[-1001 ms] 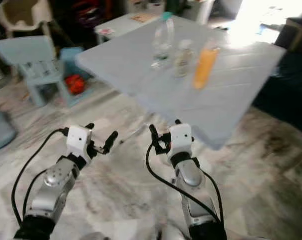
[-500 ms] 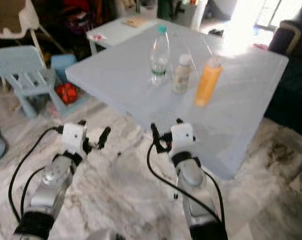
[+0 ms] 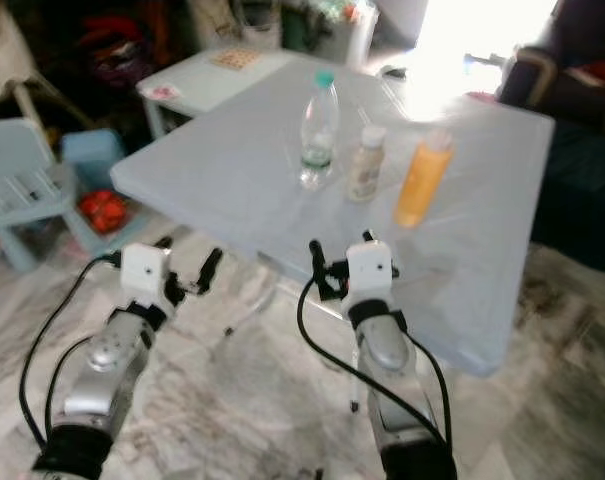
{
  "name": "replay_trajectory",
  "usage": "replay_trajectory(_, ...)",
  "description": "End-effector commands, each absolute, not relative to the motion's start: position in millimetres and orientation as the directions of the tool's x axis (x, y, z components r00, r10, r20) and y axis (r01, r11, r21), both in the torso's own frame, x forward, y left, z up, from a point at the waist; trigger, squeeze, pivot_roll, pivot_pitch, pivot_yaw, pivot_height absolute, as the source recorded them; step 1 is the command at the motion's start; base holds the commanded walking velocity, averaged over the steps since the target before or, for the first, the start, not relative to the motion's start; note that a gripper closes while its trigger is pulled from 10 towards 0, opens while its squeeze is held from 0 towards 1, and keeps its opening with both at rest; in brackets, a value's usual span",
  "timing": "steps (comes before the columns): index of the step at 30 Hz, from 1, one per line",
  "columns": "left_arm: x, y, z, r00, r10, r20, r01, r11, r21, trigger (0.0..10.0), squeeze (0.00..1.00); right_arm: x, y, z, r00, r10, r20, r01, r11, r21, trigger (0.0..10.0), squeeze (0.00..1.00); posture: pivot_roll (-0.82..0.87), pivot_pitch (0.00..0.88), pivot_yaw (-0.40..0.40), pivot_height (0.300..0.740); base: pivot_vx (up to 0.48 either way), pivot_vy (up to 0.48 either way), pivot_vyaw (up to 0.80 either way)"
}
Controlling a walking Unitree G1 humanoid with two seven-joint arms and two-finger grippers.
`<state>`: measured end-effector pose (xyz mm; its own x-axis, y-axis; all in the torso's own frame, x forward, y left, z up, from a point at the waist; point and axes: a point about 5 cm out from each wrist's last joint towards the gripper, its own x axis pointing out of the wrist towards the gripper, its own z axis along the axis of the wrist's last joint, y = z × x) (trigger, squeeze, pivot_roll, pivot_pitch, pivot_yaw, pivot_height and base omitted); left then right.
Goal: Restocking fridge
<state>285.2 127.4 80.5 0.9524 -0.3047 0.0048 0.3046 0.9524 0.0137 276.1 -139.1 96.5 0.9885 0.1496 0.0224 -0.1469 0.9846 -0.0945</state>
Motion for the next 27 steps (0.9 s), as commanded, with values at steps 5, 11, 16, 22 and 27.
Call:
replay_trajectory(5, 286.0, 127.2, 86.5, 0.953, -0.3, 0.035, 0.3, 0.954, 0.011, 10.0, 0.0, 287.4, -135.8, 120.3, 0.983, 0.138, 0.12, -0.124, 0.985, -0.119, 10.0, 0.0, 0.04, 0.019, -0.006, 0.74, 0.377, 0.298, 0.0)
replay_trajectory(11, 288.3, 129.7, 90.7, 0.958, -0.282, 0.053, 0.283, 0.959, -0.004, 10.0, 0.0, 293.0, -136.7, 136.1, 0.971, 0.153, 0.184, -0.122, 0.978, -0.167, 10.0, 0.0, 0.05, 0.018, -0.006, 0.74, 0.362, 0.312, 0.0)
replay_trajectory(16, 288.5, 129.7, 93.3, 0.953, -0.297, 0.066, 0.296, 0.955, 0.026, 10.0, 0.0, 294.2, -139.9, 139.4, 0.972, 0.111, 0.206, -0.073, 0.98, -0.184, 10.0, 0.0, 0.05, 0.017, -0.006, 0.74, 0.376, 0.253, 0.0)
replay_trajectory(22, 287.5, 128.3, 96.9, 0.949, -0.3, 0.098, 0.301, 0.954, 0.001, 10.0, 0.0, 297.7, -142.8, 147.8, 0.967, 0.06, 0.249, -0.011, 0.981, -0.193, 10.0, 0.0, 0.05, 0.015, -0.006, 0.74, 0.421, 0.0, 0.0)
replay_trajectory(27, 286.0, 129.7, 98.3, 0.949, -0.298, 0.106, 0.301, 0.954, -0.012, 10.0, 0.0, 297.9, -141.2, 148.6, 0.965, 0.056, 0.255, -0.004, 0.98, -0.198, 10.0, 0.0, 0.06, 0.014, -0.007, 0.74, 0.052, 0.0, 0.0)
